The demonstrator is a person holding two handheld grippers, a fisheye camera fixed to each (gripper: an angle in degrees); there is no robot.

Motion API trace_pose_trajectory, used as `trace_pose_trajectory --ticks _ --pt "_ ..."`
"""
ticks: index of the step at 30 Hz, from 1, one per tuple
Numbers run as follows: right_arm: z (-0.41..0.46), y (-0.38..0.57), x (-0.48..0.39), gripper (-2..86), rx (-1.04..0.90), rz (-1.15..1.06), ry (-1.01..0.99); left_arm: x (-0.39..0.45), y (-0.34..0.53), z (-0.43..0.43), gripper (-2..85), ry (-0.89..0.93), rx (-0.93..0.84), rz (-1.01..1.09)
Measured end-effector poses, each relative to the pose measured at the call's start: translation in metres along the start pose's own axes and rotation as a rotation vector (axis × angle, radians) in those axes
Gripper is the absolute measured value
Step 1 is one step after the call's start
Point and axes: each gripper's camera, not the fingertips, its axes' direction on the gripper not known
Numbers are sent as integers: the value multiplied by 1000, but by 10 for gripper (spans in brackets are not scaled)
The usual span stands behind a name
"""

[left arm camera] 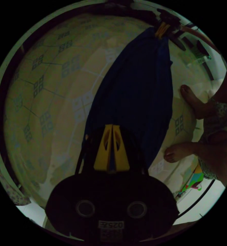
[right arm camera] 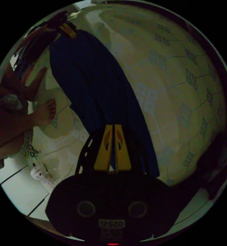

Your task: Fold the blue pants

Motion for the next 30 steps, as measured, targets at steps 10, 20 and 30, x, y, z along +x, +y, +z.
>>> trace_pose_trajectory --ticks 10,20,30 --pt "-20 -9 9 -3 139 125 60 -93 94 -9 -9 -49 180 -137" --pt "14 -6 73 90 193 442 -125 -137 109 33 -12 261 336 -56" --pt "40 25 -16 103 339 426 -290 -96 97 109 -10 18 258 132"
